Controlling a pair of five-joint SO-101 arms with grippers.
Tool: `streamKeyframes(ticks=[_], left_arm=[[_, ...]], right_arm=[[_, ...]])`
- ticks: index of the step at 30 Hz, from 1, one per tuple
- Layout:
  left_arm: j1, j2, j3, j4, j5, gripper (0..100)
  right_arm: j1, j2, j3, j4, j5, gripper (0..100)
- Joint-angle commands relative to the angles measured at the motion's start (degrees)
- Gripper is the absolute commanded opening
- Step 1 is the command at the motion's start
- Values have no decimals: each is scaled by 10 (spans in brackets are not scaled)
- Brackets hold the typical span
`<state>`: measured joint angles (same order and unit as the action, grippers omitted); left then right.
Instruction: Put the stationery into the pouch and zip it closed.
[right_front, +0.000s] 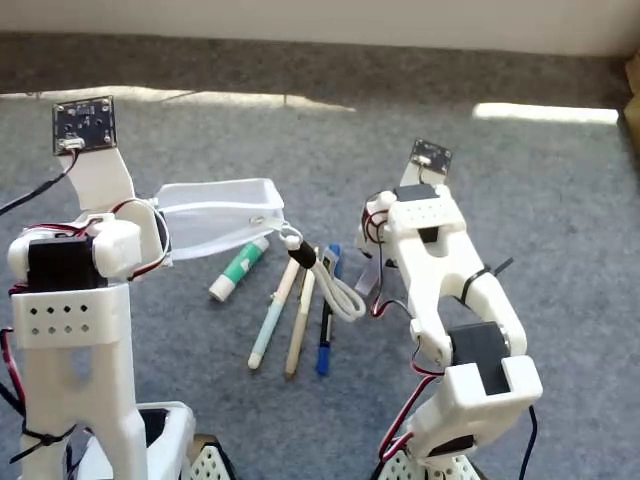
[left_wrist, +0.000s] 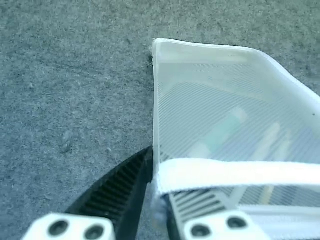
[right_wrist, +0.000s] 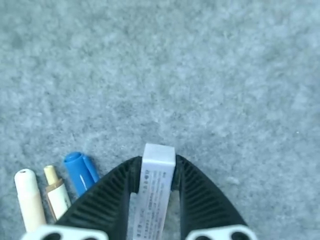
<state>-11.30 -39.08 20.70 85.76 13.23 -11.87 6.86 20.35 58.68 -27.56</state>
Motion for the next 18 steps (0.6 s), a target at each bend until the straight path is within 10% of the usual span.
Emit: streamKeyframes(ticks=[1, 18], left_arm=[[-5, 1, -34, 1, -5, 7], [-5, 167, -189, 67, -13, 7]], right_arm=[[4, -44, -32, 4, 9, 25], [-8, -46, -34, 30, 10, 25]])
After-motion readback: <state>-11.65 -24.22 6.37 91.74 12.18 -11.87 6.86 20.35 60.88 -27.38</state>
